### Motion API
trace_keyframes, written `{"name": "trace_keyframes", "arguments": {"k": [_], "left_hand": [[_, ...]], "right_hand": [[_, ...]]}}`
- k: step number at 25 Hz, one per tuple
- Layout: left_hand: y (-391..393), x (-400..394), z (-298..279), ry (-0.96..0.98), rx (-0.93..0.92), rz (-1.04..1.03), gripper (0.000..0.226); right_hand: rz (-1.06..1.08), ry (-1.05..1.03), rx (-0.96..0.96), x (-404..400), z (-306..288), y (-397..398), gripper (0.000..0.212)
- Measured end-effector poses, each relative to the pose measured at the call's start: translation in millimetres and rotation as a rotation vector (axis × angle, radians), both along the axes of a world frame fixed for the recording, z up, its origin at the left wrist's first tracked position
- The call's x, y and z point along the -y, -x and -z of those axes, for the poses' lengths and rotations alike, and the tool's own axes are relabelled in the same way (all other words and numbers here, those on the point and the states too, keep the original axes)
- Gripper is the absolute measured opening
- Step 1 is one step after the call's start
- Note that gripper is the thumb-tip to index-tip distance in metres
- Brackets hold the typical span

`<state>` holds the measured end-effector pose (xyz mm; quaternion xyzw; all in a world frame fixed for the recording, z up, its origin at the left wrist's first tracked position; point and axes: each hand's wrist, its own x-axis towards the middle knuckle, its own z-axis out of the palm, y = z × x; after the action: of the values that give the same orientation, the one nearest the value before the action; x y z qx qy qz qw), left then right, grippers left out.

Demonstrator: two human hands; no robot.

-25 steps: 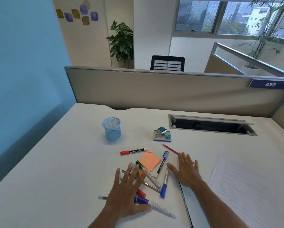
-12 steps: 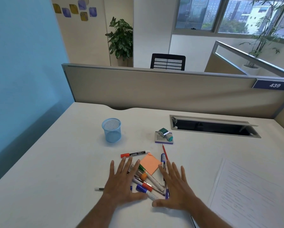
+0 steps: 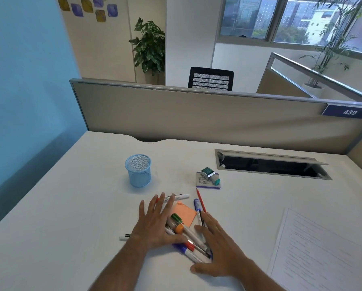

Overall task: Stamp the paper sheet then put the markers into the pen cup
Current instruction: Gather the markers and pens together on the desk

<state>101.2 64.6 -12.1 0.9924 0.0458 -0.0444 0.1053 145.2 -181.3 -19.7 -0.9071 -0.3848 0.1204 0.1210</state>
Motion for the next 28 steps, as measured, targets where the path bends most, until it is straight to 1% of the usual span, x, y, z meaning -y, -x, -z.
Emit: {"name": "trace_keyframes", "arguments": {"k": [3,5,8,11,14,18,23,28], "left_hand": [[-5,-3,-3,-0.017,0.049,0.01,0.131],[-2,-6,-4,-0.049,0.172,0.061,0.12],[10,-18,2,-0.007,0.333,0.111,0.096],[24,-32,8,-0.006,0.385,0.114,0.081],[33,-44,6,0.006,0.391,0.112,0.073],[49,-69,5,-0.006,0.427,0.099,0.071],[65,-103,6,0.003,0.451,-0.021,0.07],[77,-137,7,0.016,0.451,-0.083,0.076]], "right_hand": [[-0.044,-0.025,-0.038,-2,-8,-1,0.101],[-0.072,-0.068,-0.065,-5,-14,-2,0.096],[-0.071,-0.143,-0.139,-13,-21,-2,0.093],[-0.095,-0.183,-0.164,-24,-24,-2,0.091],[-0.167,-0.172,-0.116,-42,-21,2,0.088],[-0.258,-0.143,-0.019,-78,-17,8,0.084],[-0.327,-0.241,0.069,-132,-18,15,0.076],[-0.364,-0.318,0.099,-176,-17,9,0.072]]}}
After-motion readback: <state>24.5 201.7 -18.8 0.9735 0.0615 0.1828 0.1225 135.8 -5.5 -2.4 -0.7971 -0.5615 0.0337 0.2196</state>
